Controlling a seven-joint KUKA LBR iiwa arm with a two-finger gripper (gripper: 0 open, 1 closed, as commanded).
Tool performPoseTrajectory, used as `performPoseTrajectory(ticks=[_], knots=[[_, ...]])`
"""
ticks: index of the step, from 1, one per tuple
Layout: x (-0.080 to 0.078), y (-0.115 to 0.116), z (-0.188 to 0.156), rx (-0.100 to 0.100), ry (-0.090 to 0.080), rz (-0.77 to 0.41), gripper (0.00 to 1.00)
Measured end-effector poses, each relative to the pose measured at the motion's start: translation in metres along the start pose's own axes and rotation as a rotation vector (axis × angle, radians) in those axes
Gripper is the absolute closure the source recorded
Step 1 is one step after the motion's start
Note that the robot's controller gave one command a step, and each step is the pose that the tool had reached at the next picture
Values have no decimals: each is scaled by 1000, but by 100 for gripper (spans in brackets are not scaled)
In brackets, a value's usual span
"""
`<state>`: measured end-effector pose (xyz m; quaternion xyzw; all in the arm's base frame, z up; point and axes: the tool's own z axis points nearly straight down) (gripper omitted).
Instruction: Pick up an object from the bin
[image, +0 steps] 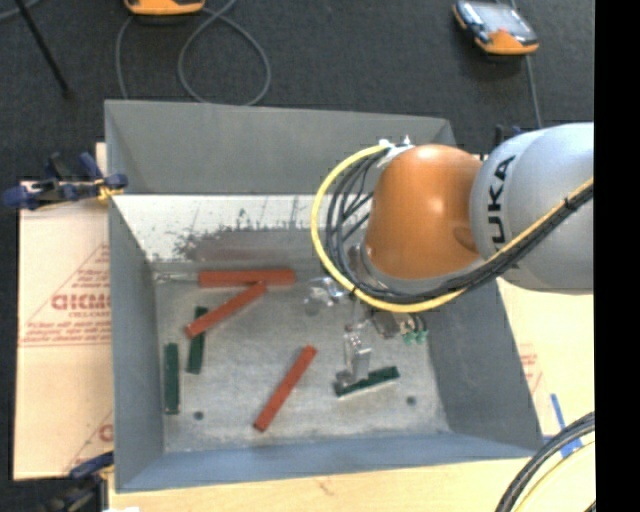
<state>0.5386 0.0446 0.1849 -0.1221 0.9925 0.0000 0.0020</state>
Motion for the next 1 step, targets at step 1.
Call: performPoseTrajectory(ticks=[1], knots=[[-34,61,112,-2,5,-359,0]])
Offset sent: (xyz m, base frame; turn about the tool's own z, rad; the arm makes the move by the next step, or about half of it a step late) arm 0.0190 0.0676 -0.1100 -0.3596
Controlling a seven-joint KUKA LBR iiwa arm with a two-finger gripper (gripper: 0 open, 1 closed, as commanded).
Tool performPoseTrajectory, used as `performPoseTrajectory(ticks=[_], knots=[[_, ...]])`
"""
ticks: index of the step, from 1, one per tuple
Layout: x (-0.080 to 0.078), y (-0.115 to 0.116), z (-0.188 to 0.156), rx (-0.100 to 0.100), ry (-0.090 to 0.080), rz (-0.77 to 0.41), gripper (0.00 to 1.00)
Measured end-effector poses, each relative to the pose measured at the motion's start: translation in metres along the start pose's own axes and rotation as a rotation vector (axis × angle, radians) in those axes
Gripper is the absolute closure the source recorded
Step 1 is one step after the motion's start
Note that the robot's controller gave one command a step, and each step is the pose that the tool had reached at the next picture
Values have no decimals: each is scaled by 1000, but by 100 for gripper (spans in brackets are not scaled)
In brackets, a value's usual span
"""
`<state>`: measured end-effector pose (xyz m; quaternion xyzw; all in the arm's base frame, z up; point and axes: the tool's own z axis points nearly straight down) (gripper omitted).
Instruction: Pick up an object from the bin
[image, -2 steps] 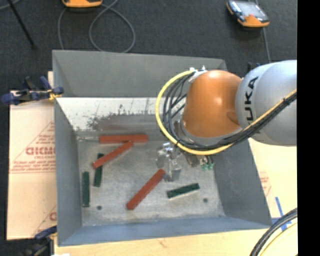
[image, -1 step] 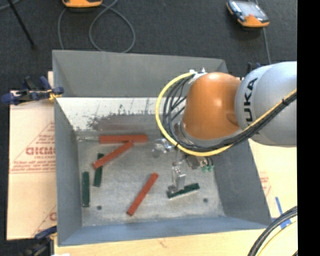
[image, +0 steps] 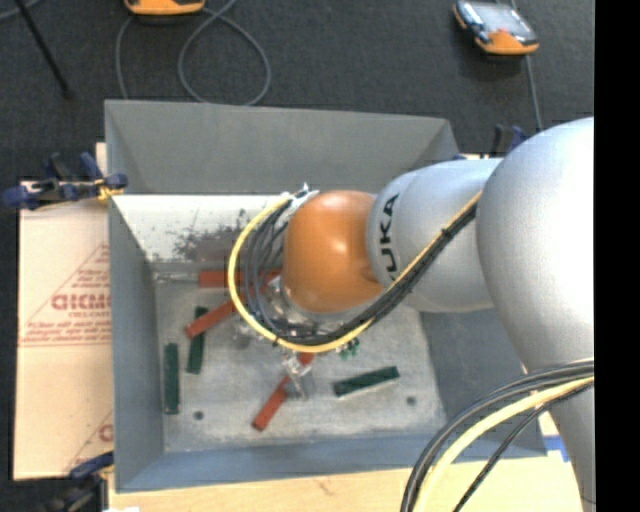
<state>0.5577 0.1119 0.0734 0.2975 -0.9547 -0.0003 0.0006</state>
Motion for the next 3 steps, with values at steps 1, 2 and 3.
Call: performPoseTrajectory(ticks=[1,2,3], knots=[[-1,-1,-4,1,-6,5,100],[12,-28,-3,1,-12,24,100],[11,-27,-3,1,-12,24,100]])
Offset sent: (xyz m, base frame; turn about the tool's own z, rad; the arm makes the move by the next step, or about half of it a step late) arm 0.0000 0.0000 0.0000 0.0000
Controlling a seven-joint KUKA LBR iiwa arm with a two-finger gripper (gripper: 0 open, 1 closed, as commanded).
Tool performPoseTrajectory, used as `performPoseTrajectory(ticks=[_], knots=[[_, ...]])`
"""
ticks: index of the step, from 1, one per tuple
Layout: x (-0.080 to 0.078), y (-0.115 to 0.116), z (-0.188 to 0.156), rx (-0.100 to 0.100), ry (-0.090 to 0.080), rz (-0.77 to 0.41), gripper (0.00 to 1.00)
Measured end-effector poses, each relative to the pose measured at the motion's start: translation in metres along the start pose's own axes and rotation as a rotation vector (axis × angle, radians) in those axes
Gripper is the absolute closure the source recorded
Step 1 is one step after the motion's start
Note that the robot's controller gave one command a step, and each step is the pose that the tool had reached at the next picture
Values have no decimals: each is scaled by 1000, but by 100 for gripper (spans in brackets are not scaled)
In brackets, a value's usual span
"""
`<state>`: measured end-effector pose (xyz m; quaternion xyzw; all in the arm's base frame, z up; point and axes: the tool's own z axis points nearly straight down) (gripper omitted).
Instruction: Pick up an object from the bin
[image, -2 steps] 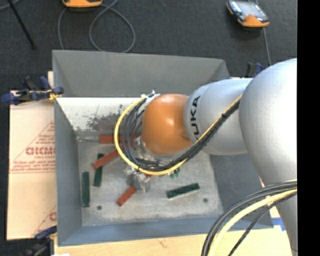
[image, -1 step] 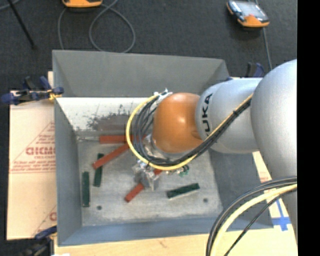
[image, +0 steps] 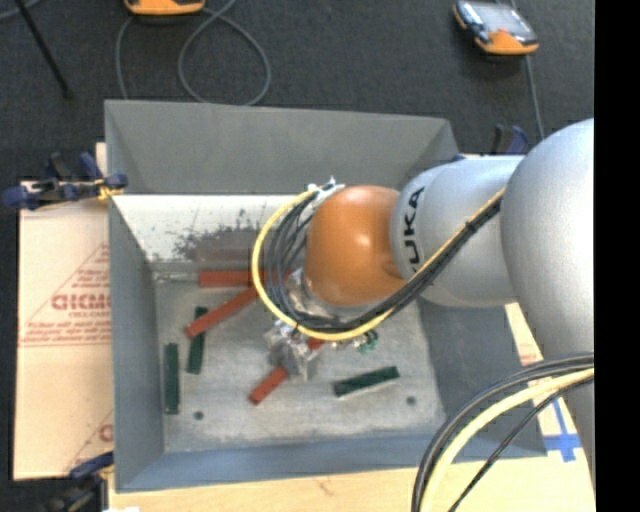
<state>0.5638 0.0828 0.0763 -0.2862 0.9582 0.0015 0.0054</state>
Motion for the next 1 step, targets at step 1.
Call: performPoseTrajectory(ticks=[1], knots=[[-1,-34,-42,6,3,6,100]])
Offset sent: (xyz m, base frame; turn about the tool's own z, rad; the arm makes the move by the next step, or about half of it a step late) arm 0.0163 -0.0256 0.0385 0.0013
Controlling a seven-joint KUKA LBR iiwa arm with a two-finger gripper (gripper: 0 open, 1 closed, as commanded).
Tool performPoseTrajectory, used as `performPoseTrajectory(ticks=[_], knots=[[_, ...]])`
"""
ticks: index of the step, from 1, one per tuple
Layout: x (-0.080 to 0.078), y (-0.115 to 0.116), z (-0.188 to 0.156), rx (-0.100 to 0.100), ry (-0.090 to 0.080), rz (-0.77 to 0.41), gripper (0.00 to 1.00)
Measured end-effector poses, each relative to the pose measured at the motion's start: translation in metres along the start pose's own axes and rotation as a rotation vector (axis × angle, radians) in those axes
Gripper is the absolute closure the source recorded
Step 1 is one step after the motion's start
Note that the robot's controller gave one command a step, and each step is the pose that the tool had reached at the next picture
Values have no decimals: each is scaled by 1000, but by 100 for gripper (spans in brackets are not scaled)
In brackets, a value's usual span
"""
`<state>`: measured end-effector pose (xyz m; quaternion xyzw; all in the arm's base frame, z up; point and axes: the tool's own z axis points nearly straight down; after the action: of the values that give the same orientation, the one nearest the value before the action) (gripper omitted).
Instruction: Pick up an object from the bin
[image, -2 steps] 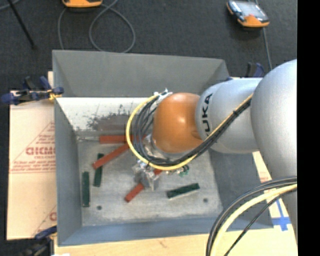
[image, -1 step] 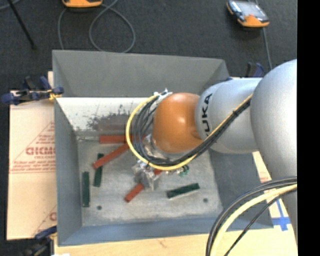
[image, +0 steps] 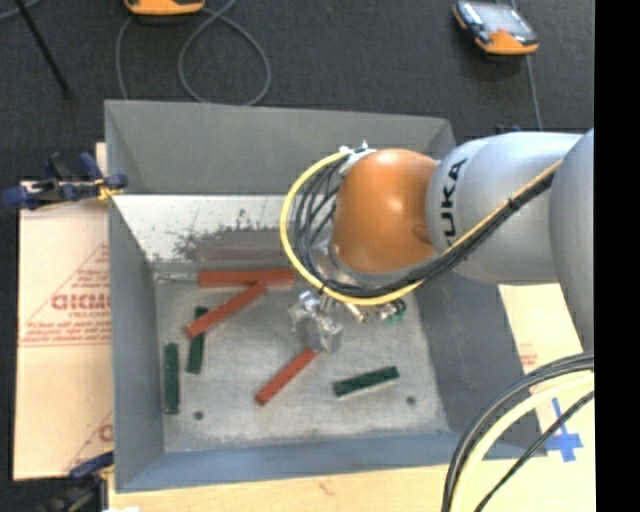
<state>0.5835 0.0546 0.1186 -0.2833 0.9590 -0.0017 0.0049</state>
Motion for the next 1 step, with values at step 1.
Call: performPoseTrajectory(ticks=[1], knots=[[1,2,3,-5,5,0,0]])
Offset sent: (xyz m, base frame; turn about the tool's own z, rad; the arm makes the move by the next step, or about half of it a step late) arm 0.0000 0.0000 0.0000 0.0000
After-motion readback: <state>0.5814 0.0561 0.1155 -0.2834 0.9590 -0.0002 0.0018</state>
